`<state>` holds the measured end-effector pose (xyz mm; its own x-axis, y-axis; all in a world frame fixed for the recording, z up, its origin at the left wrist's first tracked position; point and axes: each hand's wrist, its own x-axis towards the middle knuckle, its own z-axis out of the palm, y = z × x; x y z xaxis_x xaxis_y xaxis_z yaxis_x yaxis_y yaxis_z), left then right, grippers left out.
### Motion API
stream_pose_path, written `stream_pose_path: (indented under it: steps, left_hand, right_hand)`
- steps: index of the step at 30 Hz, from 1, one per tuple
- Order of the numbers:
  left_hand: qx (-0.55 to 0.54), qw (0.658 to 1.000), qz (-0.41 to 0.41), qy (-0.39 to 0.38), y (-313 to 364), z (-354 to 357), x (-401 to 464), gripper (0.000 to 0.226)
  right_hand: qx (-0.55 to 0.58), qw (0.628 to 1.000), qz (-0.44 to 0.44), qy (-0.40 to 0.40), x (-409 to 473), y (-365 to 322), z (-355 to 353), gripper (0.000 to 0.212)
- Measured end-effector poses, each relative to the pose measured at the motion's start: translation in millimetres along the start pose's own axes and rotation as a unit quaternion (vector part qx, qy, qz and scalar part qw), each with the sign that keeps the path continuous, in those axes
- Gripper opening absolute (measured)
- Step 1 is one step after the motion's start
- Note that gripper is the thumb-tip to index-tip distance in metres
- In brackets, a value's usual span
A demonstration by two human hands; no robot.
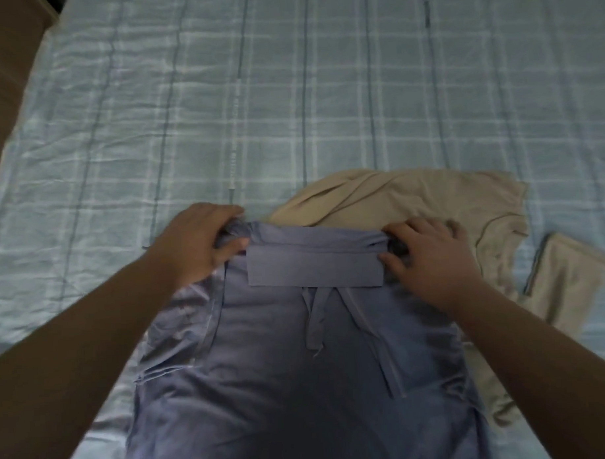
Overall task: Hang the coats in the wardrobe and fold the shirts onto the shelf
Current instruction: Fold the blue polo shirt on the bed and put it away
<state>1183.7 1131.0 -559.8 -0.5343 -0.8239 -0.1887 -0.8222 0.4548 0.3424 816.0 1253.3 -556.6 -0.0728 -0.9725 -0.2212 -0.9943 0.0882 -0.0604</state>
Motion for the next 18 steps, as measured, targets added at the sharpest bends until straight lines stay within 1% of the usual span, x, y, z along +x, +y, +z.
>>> stream_pose_path:
  steps: [2,4,5,7,9,11,12,13,15,18]
  left_hand:
    - [-0.035,0.998,-0.049,-0.010,-15,-12,1,0.068]
    - [-0.077,0.991,-0.108,-0.030,-24,-14,4,0.074]
    - [-0.077,0.990,-0.113,-0.044,-25,-13,4,0.079]
    - [-0.041,0.993,-0.090,-0.061,-22,-6,0,0.081]
    - [-0.030,0.996,-0.079,-0.025,-13,2,-12,0.075]
    - [-0.037,0.997,-0.062,0.038,0,10,-31,0.070]
    - [-0.030,0.997,-0.046,0.061,6,13,-42,0.067]
    - [-0.018,0.997,-0.030,0.076,10,17,-54,0.064]
    - [0.008,0.997,-0.007,0.083,21,23,-81,0.060]
    - [0.025,0.995,0.001,0.092,44,27,-134,0.057]
  right_hand:
    - [-0.013,1.000,-0.014,0.025,4,3,-2,0.045]
    - [-0.014,0.999,-0.004,0.045,8,4,2,0.045]
    - [-0.012,0.999,0.008,0.047,10,2,5,0.044]
    - [-0.004,0.998,0.038,0.051,10,-2,11,0.043]
    - [0.021,0.994,0.053,0.096,0,-10,15,0.043]
    - [0.042,0.988,0.031,0.147,-21,-25,14,0.046]
    - [0.055,0.986,0.009,0.158,-37,-34,14,0.048]
    - [0.073,0.985,-0.015,0.157,-54,-44,15,0.049]
    - [0.112,0.985,-0.052,0.123,-96,-64,20,0.050]
    - [0.147,0.984,-0.074,0.069,-166,-83,35,0.050]
